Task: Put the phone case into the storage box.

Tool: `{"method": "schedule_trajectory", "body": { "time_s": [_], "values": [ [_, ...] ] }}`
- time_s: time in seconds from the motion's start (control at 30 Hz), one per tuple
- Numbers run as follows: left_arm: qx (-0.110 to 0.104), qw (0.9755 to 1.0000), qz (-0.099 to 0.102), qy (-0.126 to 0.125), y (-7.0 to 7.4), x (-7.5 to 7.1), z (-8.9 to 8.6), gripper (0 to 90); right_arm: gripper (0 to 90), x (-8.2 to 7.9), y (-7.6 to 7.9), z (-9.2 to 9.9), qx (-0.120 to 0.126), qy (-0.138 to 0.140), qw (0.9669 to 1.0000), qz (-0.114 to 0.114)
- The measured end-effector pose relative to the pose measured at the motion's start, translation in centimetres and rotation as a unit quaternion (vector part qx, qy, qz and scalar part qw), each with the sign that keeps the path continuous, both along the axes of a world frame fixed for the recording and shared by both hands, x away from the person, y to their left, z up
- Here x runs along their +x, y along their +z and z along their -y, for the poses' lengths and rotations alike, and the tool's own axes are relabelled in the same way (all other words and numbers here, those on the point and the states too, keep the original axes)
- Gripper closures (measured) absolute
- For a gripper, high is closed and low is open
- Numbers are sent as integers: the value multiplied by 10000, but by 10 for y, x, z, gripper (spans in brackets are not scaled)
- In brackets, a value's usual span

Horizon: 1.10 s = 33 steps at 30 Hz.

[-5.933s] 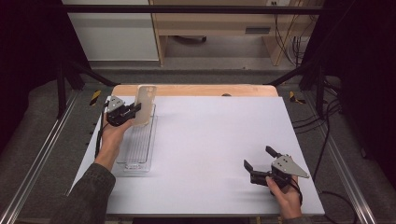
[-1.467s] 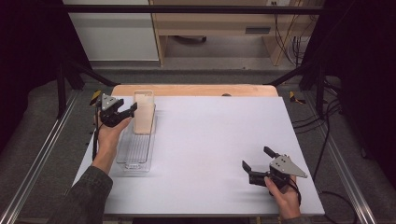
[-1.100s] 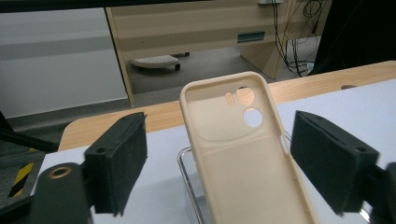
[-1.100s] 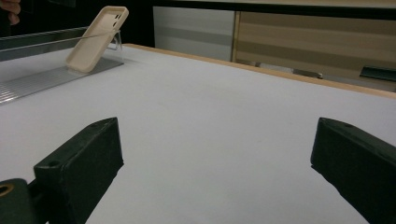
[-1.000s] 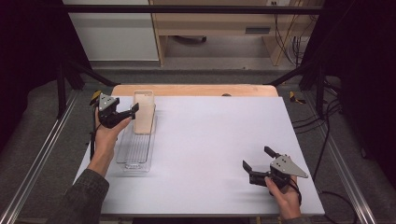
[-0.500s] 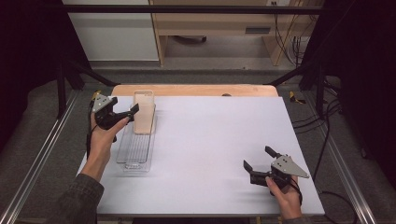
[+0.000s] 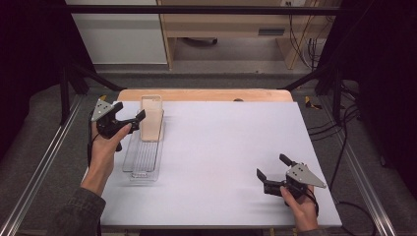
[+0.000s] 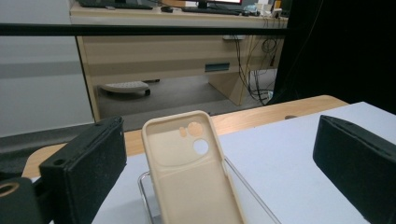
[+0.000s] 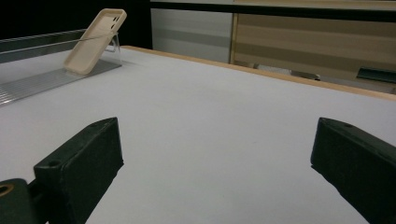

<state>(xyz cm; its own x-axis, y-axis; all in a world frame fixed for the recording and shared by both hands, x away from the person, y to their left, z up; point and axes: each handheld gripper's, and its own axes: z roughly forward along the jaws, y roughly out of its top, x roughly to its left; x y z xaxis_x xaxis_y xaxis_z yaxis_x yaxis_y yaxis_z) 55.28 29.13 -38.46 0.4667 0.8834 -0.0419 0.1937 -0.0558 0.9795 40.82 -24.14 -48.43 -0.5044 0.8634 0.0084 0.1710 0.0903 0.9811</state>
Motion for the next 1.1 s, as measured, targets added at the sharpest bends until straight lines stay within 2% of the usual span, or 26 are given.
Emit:
{"method": "schedule_trajectory", "body": {
  "time_s": [0.17, 0.3, 0.63, 1.1],
  "values": [
    [-46, 9999, 34, -112, 2, -3, 0, 19, 24, 0, 0, 0, 11, -6, 10000, -5],
    [-167, 9996, 106, -180, 5, -8, 0, 17, 23, 0, 0, 1, 6, -6, 10000, 14],
    [-140, 9994, 191, -256, 12, -15, -1, 16, 23, -1, 1, 1, 18, 0, 10000, 16],
    [-193, 9976, 452, -496, 16, -27, -1, 15, 23, -1, 1, 2, 30, -12, 10000, 34]
  ]
}}
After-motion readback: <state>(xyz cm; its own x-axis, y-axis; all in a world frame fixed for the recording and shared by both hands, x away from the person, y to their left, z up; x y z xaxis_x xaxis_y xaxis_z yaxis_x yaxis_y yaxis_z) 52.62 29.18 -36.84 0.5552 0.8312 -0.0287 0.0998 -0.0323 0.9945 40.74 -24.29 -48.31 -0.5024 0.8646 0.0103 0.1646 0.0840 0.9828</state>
